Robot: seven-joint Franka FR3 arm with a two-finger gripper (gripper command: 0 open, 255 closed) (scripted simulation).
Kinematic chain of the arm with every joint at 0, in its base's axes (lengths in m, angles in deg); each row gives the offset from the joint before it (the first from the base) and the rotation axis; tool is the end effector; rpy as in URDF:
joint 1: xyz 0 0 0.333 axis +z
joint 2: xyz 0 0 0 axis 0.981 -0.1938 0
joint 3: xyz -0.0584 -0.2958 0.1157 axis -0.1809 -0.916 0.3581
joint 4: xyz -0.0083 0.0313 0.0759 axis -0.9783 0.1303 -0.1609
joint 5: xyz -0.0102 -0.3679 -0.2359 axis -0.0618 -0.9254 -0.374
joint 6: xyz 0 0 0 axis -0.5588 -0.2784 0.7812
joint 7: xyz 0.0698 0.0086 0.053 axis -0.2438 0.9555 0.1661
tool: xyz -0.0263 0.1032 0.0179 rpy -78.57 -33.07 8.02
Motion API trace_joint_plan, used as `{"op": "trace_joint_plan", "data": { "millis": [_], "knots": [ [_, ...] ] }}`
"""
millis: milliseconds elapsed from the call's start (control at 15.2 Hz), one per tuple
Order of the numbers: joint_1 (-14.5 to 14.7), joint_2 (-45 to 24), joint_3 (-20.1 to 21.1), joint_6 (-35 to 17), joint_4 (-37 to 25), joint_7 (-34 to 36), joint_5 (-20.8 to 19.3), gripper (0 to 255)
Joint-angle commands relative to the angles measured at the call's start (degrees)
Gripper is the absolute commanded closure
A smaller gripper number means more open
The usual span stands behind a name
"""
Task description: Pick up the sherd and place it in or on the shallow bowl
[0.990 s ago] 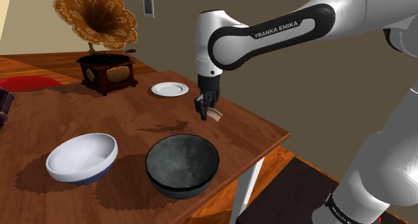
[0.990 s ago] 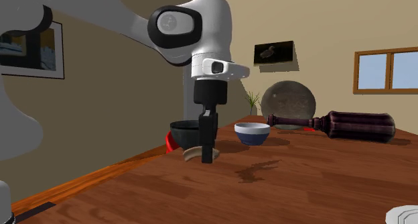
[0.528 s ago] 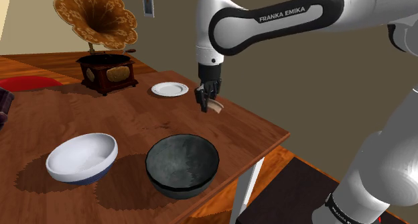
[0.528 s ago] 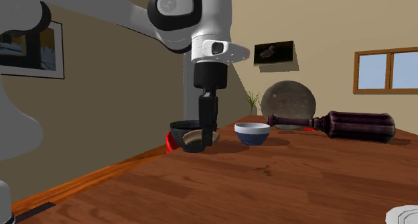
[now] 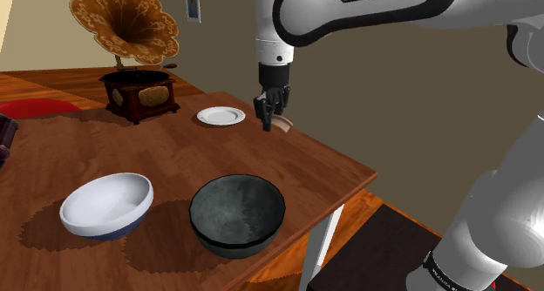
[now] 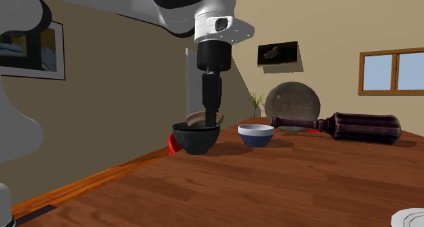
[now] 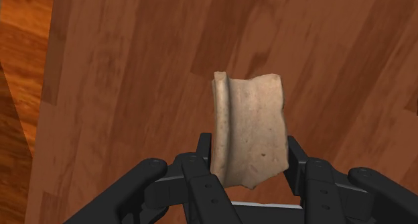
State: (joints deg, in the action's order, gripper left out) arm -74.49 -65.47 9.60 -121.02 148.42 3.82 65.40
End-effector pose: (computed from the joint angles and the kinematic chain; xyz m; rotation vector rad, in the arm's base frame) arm 0.5349 0.2374 0.5444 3.0488 0.4377 -0.0260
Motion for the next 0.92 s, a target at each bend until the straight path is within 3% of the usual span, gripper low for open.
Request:
{"op": "trace_joint_plan", "data": {
  "millis": [0,396,858],
  "knots": [
    [0.1,0.1,0.1,1.5,-1.4,0.1,0.0,255],
    [0.1,-0.3,0.1,5.5,-5.7,0.0,-0.1,255],
    [4.4,0.9,5.1,6.4,-5.1,9.1,1.1,255]
  ]
}}
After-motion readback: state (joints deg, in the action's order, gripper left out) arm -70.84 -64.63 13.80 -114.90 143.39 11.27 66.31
